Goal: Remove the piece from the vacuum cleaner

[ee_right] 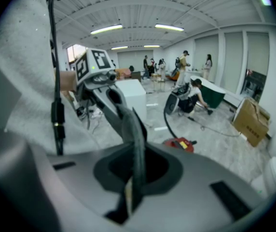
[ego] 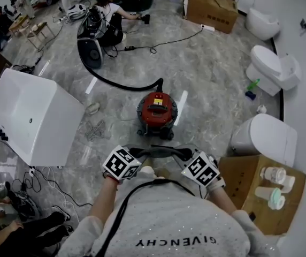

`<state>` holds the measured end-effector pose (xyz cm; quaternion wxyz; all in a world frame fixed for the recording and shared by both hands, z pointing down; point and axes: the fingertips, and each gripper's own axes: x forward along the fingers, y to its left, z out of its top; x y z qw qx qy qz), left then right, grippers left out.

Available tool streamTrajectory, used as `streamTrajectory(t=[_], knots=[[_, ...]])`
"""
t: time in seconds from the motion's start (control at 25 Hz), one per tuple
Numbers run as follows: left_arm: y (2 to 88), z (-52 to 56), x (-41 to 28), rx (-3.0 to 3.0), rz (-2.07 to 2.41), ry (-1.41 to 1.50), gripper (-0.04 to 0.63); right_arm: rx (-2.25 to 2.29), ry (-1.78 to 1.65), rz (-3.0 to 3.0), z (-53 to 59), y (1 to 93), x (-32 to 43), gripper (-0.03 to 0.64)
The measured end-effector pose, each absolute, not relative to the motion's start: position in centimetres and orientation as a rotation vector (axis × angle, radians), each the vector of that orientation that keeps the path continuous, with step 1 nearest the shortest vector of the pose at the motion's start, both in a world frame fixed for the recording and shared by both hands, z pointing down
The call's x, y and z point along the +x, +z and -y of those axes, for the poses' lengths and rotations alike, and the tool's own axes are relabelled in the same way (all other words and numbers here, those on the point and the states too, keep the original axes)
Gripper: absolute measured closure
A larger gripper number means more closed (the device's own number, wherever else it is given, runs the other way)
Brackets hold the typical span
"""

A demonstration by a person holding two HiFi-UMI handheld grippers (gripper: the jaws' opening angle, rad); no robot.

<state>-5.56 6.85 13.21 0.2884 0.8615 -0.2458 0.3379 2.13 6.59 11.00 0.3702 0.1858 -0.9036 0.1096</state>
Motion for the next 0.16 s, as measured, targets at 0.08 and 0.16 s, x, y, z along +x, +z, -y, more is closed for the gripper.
streamTrajectory(t=[0.08,0.16], knots=[[13.26,-6.85,-5.69,2.296,0.657,0.903,0.563,0.473,0.286,2.318,-6.63,11.04,1.99,0.591],[13.30,-6.90,-5.78,2.291,0.656,0.903,0.562,0.467,0.292,2.316,-6.73,11.08,1.90,0.591]])
